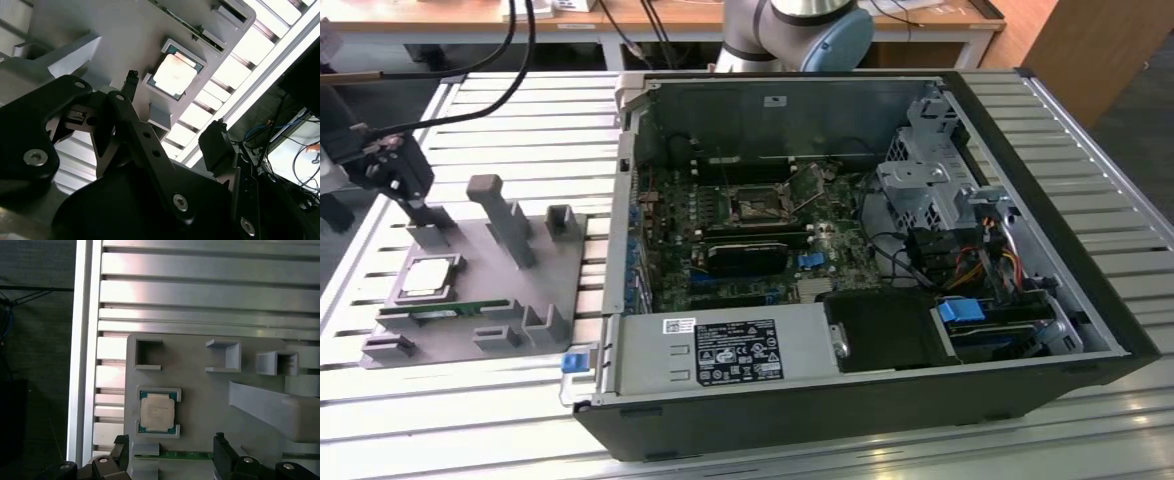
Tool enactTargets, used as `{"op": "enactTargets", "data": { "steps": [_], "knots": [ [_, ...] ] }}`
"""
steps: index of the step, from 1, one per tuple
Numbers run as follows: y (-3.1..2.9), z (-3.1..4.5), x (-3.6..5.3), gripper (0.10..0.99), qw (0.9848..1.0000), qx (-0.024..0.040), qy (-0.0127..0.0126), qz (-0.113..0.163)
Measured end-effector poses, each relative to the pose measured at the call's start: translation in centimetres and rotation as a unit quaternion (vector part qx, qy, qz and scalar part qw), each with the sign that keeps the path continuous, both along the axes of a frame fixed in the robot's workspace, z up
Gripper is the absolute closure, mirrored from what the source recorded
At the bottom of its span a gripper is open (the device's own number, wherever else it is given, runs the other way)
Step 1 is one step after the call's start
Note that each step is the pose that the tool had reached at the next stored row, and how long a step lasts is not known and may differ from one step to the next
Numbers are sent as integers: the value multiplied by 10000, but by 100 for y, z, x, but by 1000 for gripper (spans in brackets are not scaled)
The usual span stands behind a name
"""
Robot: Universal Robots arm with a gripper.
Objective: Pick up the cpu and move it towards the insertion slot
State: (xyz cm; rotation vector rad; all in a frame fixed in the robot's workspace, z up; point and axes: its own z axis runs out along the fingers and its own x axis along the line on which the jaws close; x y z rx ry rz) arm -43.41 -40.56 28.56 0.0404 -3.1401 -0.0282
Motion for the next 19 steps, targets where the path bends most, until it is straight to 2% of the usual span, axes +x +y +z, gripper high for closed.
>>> {"op": "enactTargets", "data": {
  "steps": [19],
  "knots": [
    [0,-169,-5,322,10000,0,7,-1]
  ]
}}
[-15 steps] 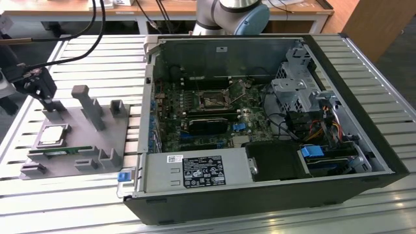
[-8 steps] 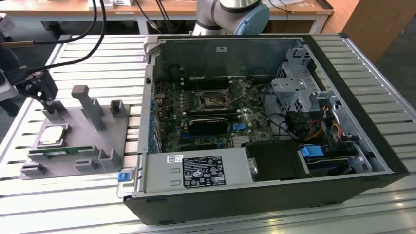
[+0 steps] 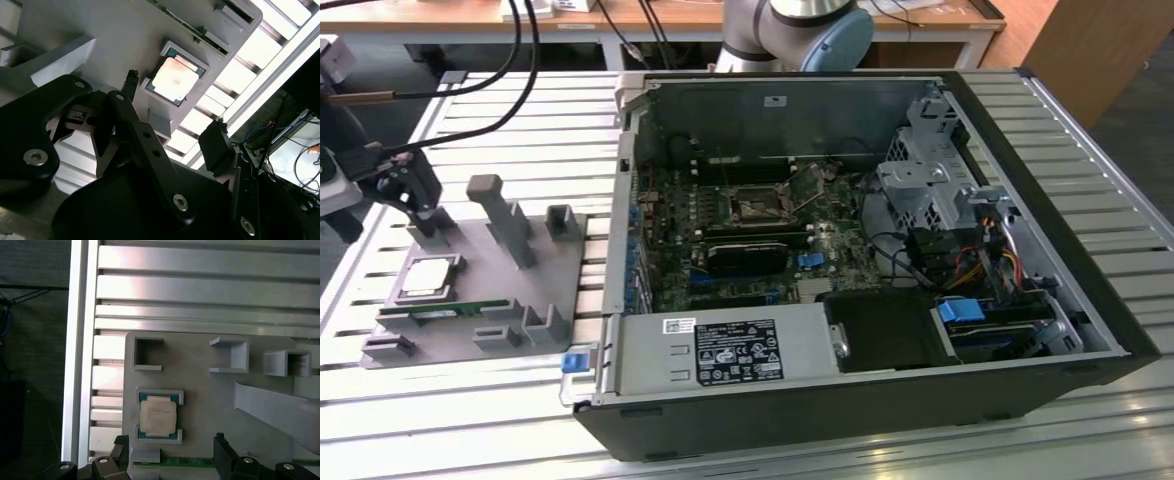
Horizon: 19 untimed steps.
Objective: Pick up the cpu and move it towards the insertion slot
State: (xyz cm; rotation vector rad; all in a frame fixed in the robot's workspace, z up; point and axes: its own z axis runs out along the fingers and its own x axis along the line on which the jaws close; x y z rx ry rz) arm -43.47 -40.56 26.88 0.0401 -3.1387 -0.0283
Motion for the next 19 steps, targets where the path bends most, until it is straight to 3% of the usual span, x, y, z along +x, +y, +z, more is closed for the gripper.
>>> {"op": "enactTargets", "data": {
  "steps": [10,19],
  "knots": [
    [-4,-76,0,322,10000,5,12,0],
    [-5,-203,-4,322,10000,6,20,2]
  ]
}}
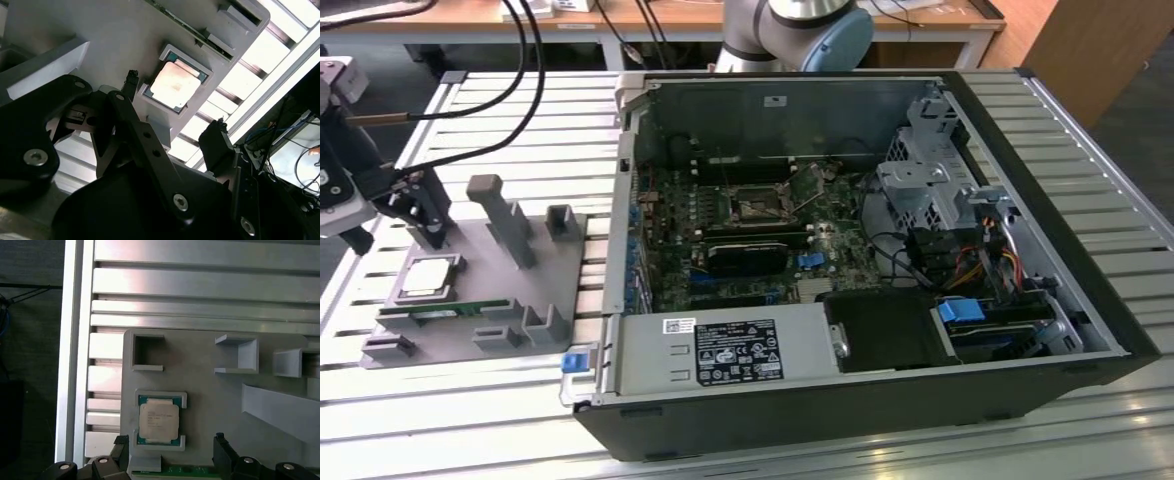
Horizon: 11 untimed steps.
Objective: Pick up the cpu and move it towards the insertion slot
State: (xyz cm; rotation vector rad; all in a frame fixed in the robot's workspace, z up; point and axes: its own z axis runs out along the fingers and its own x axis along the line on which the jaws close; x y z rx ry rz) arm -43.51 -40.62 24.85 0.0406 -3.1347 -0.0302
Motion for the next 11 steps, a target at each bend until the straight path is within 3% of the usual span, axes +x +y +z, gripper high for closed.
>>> {"op": "enactTargets", "data": {
  "steps": [2,7,11],
  "knots": [
    [0,-22,-8,322,10000,23,1,-1],
    [-8,-69,-14,322,9999,167,0,-1],
    [-14,-116,-14,322,9998,214,0,-1]
  ]
}}
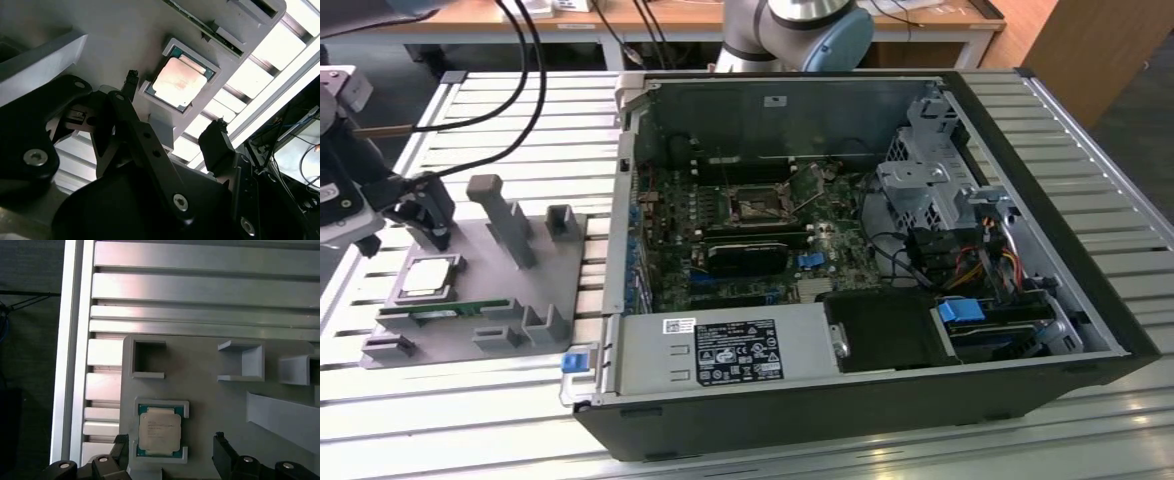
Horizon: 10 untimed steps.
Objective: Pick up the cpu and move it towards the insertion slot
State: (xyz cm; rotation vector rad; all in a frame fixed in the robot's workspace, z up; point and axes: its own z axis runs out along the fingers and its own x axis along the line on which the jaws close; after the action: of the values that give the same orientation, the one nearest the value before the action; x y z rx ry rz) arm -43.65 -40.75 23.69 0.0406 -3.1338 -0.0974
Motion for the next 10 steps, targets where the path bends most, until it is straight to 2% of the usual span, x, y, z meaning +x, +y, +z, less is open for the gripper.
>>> {"op": "enactTargets", "data": {
  "steps": [10],
  "knots": [
    [-11,-131,-10,322,10000,10,4,1]
  ]
}}
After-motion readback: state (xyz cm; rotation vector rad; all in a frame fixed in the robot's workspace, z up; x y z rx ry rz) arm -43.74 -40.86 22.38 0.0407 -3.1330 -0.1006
